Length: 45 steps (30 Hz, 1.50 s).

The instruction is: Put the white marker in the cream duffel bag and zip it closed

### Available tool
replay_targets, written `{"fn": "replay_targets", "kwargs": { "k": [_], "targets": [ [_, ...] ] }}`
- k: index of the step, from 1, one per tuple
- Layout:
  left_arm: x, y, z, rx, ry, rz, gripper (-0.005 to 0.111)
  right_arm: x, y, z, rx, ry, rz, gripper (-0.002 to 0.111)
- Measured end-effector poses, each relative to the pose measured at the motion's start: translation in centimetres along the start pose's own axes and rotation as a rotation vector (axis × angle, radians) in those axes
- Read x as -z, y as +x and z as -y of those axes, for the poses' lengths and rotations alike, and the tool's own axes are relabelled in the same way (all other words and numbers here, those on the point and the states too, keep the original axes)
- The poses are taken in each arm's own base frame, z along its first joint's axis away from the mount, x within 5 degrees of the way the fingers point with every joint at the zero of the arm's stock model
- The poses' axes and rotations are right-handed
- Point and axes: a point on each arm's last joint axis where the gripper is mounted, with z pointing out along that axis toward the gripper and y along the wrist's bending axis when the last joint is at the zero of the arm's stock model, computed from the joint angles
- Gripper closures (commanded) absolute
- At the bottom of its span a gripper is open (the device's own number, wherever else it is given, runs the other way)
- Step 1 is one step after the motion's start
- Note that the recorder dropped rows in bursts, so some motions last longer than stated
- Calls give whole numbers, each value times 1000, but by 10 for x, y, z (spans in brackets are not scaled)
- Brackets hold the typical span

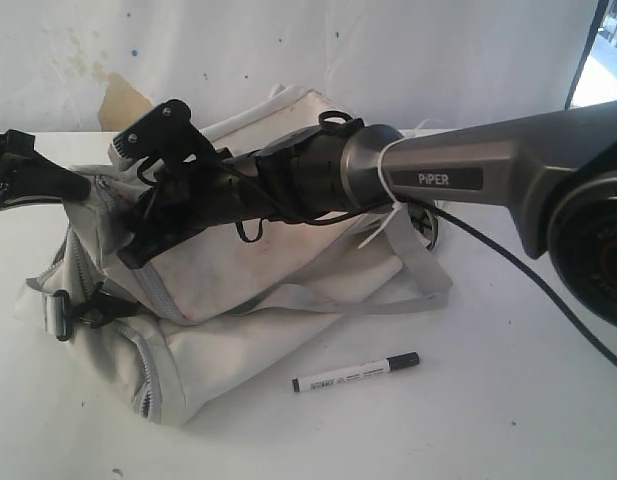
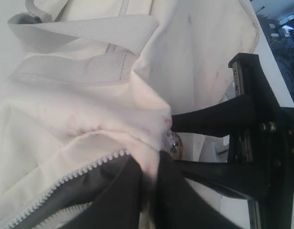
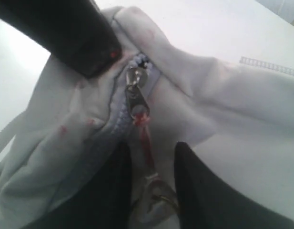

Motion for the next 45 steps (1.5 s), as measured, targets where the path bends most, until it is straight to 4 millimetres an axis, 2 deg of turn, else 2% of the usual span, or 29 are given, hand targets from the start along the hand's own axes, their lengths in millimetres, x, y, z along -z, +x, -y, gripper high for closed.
{"fn": "replay_targets", "kwargs": {
  "k": [3,10,19,27,33,37,45],
  "targets": [
    [0,0,0,0,0,0,107,0,1,0,1,0,-1,108],
    [0,0,0,5,-5,2,107,0,-1,-3,-15,-31,7,108],
    [0,-2,-4,74,-43,28,107,12,-14,-7,-283,-63,4,108],
    [0,-6,-4,125,-42,64,107,20,-6,-17,-462,-129,-184,108],
    [0,-7,-5,158,-45,76,107,35,-12,-21,-436,-140,-266,108],
    [0,-7,-5,238,-50,85,107,45,-16,-24,-436,-153,-317,108],
    [1,-9,-9,440,-72,115,107,60,-2,-30,-431,-176,-555,108]
  ]
}}
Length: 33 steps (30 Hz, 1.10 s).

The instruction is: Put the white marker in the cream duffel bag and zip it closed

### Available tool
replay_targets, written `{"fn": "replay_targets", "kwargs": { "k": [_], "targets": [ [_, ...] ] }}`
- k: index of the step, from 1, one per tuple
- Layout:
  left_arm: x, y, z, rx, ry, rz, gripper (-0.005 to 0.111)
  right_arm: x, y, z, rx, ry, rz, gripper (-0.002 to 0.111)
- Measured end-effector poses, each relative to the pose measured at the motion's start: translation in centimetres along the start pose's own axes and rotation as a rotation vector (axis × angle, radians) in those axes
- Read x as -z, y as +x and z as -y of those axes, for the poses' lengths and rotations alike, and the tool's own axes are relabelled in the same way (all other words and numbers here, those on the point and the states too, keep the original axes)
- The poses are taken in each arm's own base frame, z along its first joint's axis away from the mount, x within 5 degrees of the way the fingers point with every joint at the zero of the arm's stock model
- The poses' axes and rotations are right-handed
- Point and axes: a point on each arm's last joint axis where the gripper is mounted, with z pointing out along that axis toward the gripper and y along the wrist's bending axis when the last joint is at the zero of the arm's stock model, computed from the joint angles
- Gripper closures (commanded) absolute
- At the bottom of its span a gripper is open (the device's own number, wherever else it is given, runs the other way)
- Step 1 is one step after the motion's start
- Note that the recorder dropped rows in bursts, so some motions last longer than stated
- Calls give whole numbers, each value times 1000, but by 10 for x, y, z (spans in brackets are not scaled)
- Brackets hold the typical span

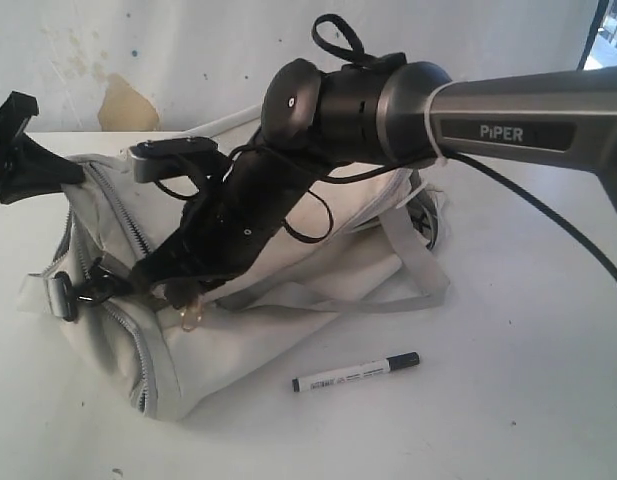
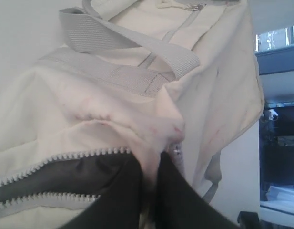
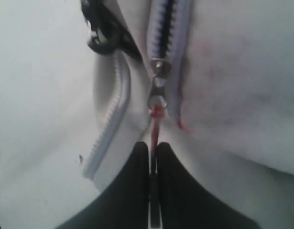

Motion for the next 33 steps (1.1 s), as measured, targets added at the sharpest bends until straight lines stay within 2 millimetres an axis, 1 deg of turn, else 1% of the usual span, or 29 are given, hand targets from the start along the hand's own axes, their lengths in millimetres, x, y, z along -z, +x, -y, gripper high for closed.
{"fn": "replay_targets", "kwargs": {
  "k": [4,9,14,18,21,29,31,33],
  "targets": [
    [0,0,0,67,0,3,107,7,8,6,-17,101,-95,108],
    [-1,0,1,105,4,1,107,23,15,16,-15,277,-180,108],
    [4,-2,-3,143,4,12,107,35,23,21,-16,373,-266,108],
    [14,-4,-11,166,10,16,107,39,23,22,-7,403,-275,108],
    [20,-4,-16,145,5,-2,107,45,22,23,-15,442,-259,108],
    [22,2,-22,79,-50,-63,107,66,22,46,-52,526,-221,108],
    [22,2,-22,62,-49,-64,102,70,22,49,-56,536,-218,108],
    [23,2,-21,20,-38,-65,90,70,22,50,-55,540,-218,108]
  ]
}}
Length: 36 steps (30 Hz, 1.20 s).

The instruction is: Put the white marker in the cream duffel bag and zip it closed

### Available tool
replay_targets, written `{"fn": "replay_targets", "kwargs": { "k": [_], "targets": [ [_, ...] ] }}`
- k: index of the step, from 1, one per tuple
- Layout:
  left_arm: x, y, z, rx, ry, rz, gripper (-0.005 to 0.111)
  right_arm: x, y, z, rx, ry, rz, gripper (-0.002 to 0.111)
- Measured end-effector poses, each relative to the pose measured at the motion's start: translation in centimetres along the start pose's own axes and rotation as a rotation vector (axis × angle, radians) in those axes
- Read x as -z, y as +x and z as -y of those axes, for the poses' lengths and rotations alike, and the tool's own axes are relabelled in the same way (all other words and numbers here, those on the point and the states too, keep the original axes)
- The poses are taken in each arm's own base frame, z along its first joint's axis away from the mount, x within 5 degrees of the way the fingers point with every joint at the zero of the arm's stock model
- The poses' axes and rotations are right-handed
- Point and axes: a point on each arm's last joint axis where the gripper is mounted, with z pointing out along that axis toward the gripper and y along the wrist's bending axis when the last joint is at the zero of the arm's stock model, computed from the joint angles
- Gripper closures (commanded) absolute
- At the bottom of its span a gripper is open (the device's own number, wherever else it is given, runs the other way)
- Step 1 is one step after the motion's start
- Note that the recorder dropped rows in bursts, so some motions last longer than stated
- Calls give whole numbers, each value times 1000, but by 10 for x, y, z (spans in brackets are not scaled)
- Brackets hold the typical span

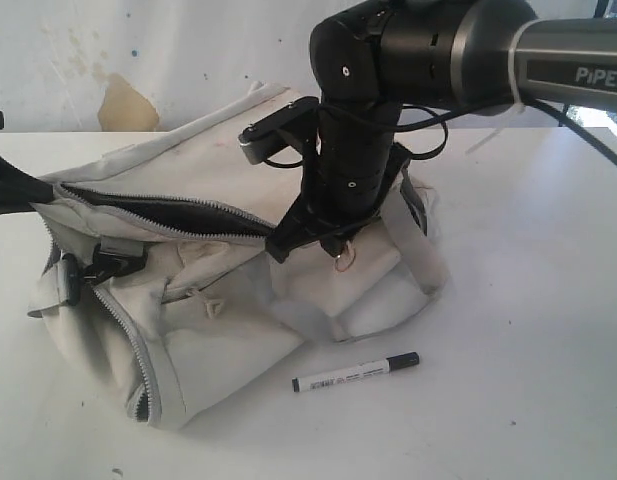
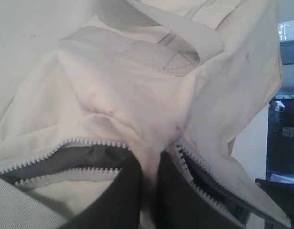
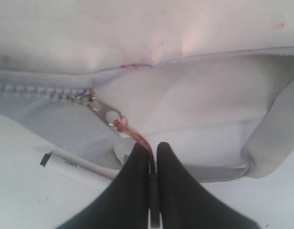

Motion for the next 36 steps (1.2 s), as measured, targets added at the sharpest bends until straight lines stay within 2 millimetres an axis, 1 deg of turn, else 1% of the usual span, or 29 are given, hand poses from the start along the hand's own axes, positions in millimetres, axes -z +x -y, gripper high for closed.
{"fn": "replay_targets", "kwargs": {
  "k": [1,2,3,4,5,6,11,14,16,18,21,25,27,28,30,33,36],
  "targets": [
    [0,0,1,-31,7,0,84,0,0,0,0,0,0,108],
    [0,0,1,-55,13,0,62,0,0,0,0,0,0,108],
    [2,-1,0,-107,20,6,34,0,0,1,0,4,-2,108],
    [3,-2,0,-152,23,14,23,0,1,3,-3,6,-8,108],
    [4,-2,-1,-166,26,13,6,0,1,4,-5,6,-8,108],
    [4,-1,0,-188,39,3,2,0,1,4,-5,6,-8,108],
    [5,7,8,-117,122,-81,8,0,1,3,-7,3,-8,108],
    [13,11,14,-157,94,-96,9,0,0,3,-11,-3,3,108],
    [19,13,22,-208,88,-82,11,0,0,2,-15,-11,8,108],
    [29,16,37,-342,88,-59,15,0,-2,2,-21,-17,21,108],
    [32,24,57,-557,97,-52,22,0,-2,1,-23,-21,25,108],
    [27,39,87,-840,134,-80,40,0,-2,1,-26,-25,27,108],
    [21,47,98,-967,156,-110,47,0,-2,1,-26,-25,27,108],
    [17,52,104,-1026,169,-128,48,0,-2,1,-26,-26,27,108],
    [8,61,113,-1115,197,-167,47,0,-2,1,-27,-28,27,108],
    [-5,75,125,-1206,230,-236,40,0,-2,1,-28,-28,29,108],
    [-17,84,134,-1282,237,-249,35,0,-2,1,-28,-28,30,108]
  ]
}}
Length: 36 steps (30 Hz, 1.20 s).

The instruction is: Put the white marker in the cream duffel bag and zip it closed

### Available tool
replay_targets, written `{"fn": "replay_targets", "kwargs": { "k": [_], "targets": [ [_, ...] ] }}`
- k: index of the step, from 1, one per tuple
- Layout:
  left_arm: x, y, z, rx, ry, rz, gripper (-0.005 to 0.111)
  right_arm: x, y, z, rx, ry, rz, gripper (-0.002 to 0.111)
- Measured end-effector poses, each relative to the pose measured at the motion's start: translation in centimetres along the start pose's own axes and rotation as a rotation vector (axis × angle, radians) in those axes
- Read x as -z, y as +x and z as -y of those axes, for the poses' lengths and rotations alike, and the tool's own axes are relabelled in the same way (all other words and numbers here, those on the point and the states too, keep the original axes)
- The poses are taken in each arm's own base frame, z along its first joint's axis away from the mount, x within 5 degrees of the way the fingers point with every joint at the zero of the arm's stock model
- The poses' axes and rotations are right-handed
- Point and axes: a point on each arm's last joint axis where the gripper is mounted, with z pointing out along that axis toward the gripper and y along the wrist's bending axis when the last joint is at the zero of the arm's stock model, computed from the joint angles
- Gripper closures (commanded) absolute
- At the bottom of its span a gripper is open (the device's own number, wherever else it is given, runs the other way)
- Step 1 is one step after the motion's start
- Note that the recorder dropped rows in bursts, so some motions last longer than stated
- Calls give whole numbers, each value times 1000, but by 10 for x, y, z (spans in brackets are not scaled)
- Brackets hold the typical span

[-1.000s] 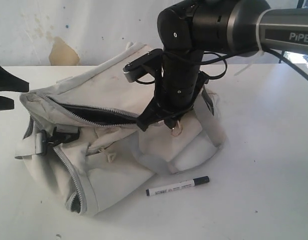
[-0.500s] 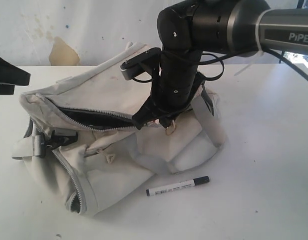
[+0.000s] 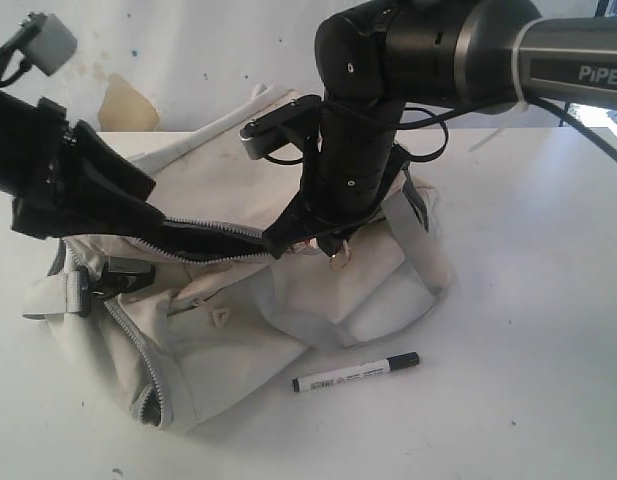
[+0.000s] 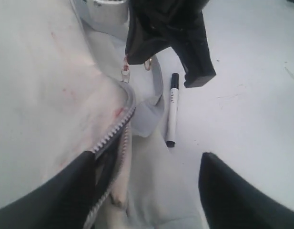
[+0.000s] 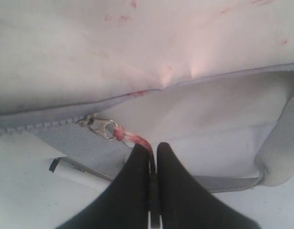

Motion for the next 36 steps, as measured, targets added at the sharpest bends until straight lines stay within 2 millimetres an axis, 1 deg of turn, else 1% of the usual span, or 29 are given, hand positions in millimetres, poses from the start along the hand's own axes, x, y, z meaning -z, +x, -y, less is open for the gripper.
{"fn": "replay_targets", "kwargs": {
  "k": [1,8,13,16,20,23,26,29,30,32,35,36],
  "targets": [
    [-6,-3,2,-33,-14,-3,35,0,0,0,0,0,2,108],
    [-39,-2,8,-242,-119,-41,35,0,0,0,-1,-1,4,108],
    [-62,5,8,-356,-195,-91,36,0,-1,0,-1,-1,14,108],
    [-73,9,8,-375,-216,-110,40,0,-1,0,-1,-1,16,108],
    [-80,5,7,-372,-254,-87,44,0,-2,0,-2,-2,25,108],
    [-86,8,2,-359,-269,-89,44,0,-3,0,-2,-1,32,108],
    [-96,16,-3,-342,-250,-114,42,0,-3,0,-2,-1,37,108],
    [-106,20,-3,-337,-229,-130,44,0,-3,0,-2,-1,37,108],
    [-108,20,-3,-338,-228,-134,47,0,-3,0,-2,-1,37,108],
    [-110,21,-4,-338,-232,-139,56,0,-4,0,-2,-1,39,108],
    [-112,22,-5,-336,-233,-144,80,0,-4,0,-3,-3,39,108],
    [-112,22,-5,-336,-234,-144,91,0,-4,0,-3,-3,39,108]
  ]
}}
